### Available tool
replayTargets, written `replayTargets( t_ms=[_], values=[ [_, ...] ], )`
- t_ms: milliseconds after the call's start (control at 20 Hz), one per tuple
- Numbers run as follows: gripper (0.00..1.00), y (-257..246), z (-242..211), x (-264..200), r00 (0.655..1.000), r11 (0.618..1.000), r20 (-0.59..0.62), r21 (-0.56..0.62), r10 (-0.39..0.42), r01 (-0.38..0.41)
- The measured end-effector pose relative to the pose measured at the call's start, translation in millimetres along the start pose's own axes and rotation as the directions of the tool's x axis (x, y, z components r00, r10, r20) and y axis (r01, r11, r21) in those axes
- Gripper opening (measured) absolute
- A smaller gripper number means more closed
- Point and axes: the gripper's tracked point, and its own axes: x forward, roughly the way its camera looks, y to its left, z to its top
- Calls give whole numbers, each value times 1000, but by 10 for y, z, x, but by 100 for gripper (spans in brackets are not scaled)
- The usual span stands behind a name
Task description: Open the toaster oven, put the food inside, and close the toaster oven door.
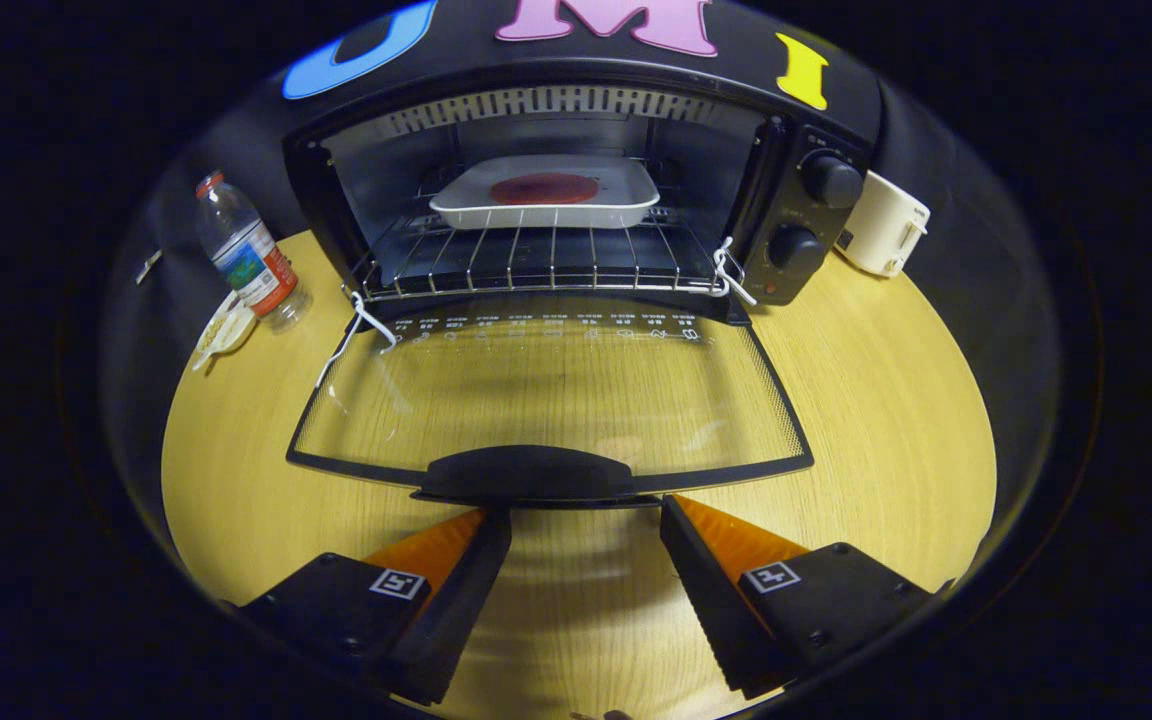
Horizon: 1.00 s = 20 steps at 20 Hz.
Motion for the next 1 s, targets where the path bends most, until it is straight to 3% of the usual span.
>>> replayTargets(
  t_ms=[350,650,1000],
  values=[
    [99,-15,462,-416,992,994,105,68,75,-82],
    [99,-72,1082,-681,964,989,258,105,69,-100],
    [100,-276,1008,-807,961,992,272,88,60,-87]
  ],
)
